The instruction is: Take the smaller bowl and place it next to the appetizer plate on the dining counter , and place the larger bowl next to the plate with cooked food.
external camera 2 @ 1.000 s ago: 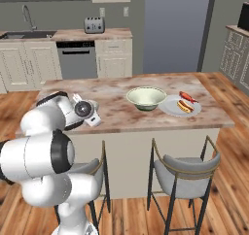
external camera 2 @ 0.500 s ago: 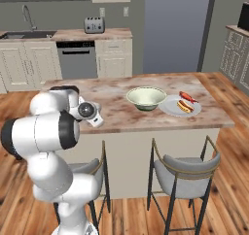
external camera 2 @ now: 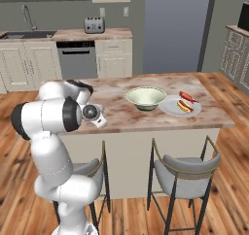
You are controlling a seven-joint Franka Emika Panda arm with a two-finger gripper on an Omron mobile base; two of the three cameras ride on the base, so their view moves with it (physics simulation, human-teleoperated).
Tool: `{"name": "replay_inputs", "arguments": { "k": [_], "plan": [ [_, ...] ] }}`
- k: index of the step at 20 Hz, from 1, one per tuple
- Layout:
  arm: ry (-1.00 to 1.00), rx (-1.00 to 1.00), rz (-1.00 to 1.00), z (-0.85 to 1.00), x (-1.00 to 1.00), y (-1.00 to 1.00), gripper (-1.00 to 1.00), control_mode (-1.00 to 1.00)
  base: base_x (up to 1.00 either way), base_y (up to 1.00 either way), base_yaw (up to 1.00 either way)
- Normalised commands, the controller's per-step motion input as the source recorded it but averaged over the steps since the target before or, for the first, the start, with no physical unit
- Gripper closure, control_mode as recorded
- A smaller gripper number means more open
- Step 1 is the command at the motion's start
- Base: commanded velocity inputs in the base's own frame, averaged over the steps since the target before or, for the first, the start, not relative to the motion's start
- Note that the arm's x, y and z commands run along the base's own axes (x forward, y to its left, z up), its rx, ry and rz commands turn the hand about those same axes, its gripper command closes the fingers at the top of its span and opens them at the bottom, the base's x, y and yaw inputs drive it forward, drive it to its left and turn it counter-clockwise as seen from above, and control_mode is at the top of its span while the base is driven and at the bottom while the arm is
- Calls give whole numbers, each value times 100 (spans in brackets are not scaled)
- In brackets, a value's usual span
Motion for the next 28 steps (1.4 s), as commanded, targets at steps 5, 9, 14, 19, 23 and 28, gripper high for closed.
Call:
{"name": "replay_inputs", "arguments": {
  "k": [5,9,14,19,23,28],
  "plan": [
    [-1,0,0,-39,31,0,100,-100,0,0,0],
    [-3,0,0,-29,47,0,100,-100,0,0,0],
    [0,0,0,-25,57,0,100,-100,0,0,0],
    [0,0,0,-34,29,1,100,-100,0,0,0],
    [1,0,0,-36,9,13,100,-100,0,0,0],
    [0,0,0,-36,-2,5,100,-100,0,0,0]
  ]
}}
